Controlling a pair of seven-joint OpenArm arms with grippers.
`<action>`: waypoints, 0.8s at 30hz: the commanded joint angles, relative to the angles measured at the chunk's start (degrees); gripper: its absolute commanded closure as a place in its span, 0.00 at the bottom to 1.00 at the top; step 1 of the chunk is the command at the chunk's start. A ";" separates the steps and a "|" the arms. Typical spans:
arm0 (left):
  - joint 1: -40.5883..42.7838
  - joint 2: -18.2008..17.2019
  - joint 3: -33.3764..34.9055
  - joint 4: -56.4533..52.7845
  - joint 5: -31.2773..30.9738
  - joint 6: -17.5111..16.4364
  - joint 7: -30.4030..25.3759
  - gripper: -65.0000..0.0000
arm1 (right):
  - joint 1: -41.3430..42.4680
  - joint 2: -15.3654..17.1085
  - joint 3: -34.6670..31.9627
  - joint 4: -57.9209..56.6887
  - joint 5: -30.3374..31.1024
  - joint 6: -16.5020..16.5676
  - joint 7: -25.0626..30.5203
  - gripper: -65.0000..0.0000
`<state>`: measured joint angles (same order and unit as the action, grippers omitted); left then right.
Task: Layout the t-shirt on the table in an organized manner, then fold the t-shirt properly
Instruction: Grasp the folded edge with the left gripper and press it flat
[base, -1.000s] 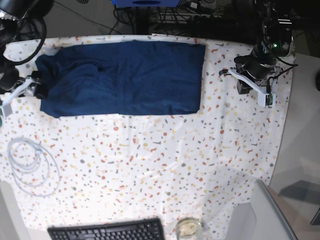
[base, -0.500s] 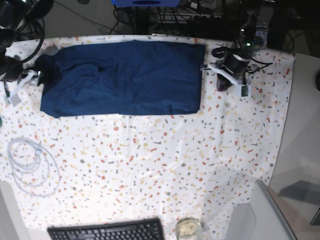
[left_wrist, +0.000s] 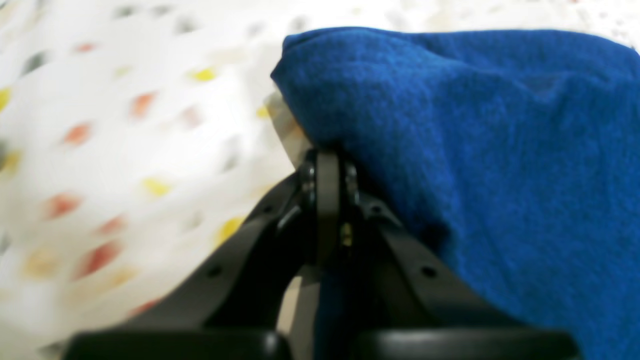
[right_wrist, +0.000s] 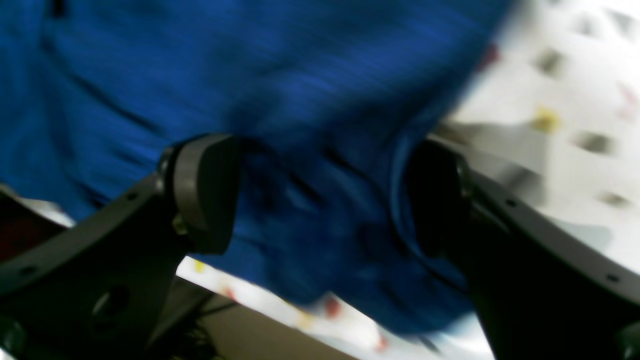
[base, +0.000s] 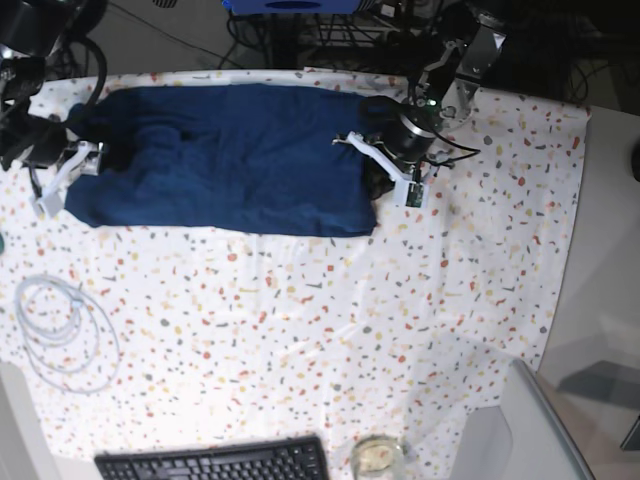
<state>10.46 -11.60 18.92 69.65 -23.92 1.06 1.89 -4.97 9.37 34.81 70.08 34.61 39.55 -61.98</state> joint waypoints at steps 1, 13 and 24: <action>-0.22 0.39 0.47 -0.15 0.05 -0.31 1.05 1.00 | 0.27 0.44 -0.13 0.38 1.92 0.45 -1.19 0.25; 0.13 0.30 0.12 1.78 0.05 -0.31 1.05 1.00 | 0.62 0.96 0.31 0.64 3.32 0.45 -1.45 0.70; 1.45 -0.67 0.64 5.30 -0.03 -0.14 1.49 1.00 | -1.93 -3.78 -0.21 17.87 3.41 0.45 -8.66 0.99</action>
<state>12.21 -12.23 19.68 74.04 -23.94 1.28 4.49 -6.98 4.69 34.30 87.15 37.17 39.55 -70.78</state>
